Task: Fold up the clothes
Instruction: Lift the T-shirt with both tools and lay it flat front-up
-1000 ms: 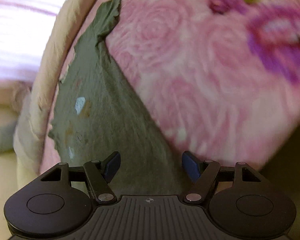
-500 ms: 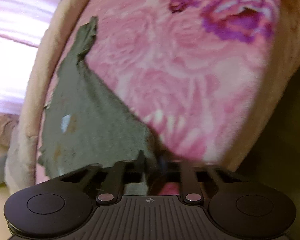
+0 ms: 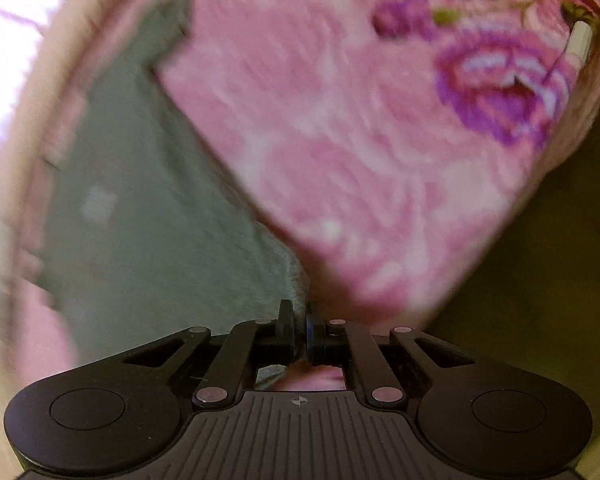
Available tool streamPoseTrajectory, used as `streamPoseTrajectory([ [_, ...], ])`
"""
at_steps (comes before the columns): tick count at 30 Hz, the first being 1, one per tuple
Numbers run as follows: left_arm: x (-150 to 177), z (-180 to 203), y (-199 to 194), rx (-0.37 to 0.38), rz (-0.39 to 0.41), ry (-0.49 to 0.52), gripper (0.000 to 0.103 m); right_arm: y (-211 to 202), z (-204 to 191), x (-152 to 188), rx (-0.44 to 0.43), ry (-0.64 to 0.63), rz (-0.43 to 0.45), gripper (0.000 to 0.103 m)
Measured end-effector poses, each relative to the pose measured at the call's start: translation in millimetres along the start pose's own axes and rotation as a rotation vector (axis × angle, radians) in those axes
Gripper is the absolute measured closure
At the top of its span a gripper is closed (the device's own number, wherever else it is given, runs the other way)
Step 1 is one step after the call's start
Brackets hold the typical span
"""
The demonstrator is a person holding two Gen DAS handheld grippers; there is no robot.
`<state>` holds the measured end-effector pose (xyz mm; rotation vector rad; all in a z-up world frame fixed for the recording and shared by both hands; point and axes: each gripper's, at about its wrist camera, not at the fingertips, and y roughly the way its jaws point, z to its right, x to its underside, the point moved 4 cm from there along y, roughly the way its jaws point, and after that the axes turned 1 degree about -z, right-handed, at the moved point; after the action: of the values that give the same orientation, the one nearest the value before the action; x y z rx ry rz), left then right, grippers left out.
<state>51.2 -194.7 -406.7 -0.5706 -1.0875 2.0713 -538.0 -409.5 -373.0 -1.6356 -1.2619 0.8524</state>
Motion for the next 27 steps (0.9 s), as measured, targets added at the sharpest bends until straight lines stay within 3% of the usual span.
streamPoseTrajectory([
  [2, 12.4, 2.3, 16.1, -0.134, -0.002, 0.096, 0.095, 21.4, -1.5, 7.7, 0.077, -0.068, -0.006, 0.099],
  [4, 18.6, 14.4, 11.6, -0.208, 0.038, 0.167, 0.09, 18.1, -11.8, 14.7, 0.114, -0.168, 0.029, 0.099],
  [5, 19.1, 17.6, 8.0, -0.26, 0.049, 0.189, 0.089, 14.2, -17.2, 18.2, 0.159, -0.226, 0.039, 0.082],
  [6, 18.9, 22.0, 2.4, -0.305, 0.065, 0.203, 0.089, 10.3, -21.5, 20.9, 0.223, -0.28, 0.049, 0.047],
  [7, 18.7, 26.4, -3.3, -0.35, 0.082, 0.216, 0.087, 4.3, -26.7, 23.7, 0.32, -0.347, 0.09, 0.032],
  [8, 17.8, 33.5, -8.9, -0.364, 0.106, 0.23, 0.087, -0.9, -34.2, 25.8, 0.357, -0.408, 0.137, 0.029],
  [10, 18.1, 51.3, -16.0, -0.348, 0.144, 0.267, 0.087, -11.5, -49.9, 29.9, 0.426, -0.529, 0.233, 0.029],
  [13, 23.3, 89.9, 3.2, -0.23, 0.129, 0.343, 0.087, -11.5, -86.3, 39.7, 0.246, -0.591, 0.298, 0.029],
  [16, 38.3, 121.3, 45.1, -0.165, 0.097, 0.429, 0.086, 20.2, -121.5, 60.0, 0.127, -0.65, 0.271, 0.029],
  [19, 56.2, 130.0, 72.5, -0.19, 0.076, 0.469, 0.086, 56.2, -124.8, 85.3, 0.222, -0.73, 0.261, 0.029],
  [21, 72.7, 126.0, 71.9, -0.214, 0.084, 0.486, 0.085, 71.0, -110.8, 101.6, 0.287, -0.763, 0.201, 0.029],
  [22, 81.9, 121.0, 67.6, -0.226, 0.062, 0.49, 0.085, 65.5, -101.0, 108.6, 0.262, -0.75, 0.207, 0.029],
  [25, 97.8, 100.6, 52.0, -0.247, -0.054, 0.412, 0.084, 51.0, -74.6, 119.2, 0.273, -0.688, 0.116, 0.029],
  [27, 104.7, 90.3, 39.3, -0.272, -0.12, 0.353, 0.085, 49.0, -66.6, 126.3, 0.371, -0.693, 0.018, 0.029],
])
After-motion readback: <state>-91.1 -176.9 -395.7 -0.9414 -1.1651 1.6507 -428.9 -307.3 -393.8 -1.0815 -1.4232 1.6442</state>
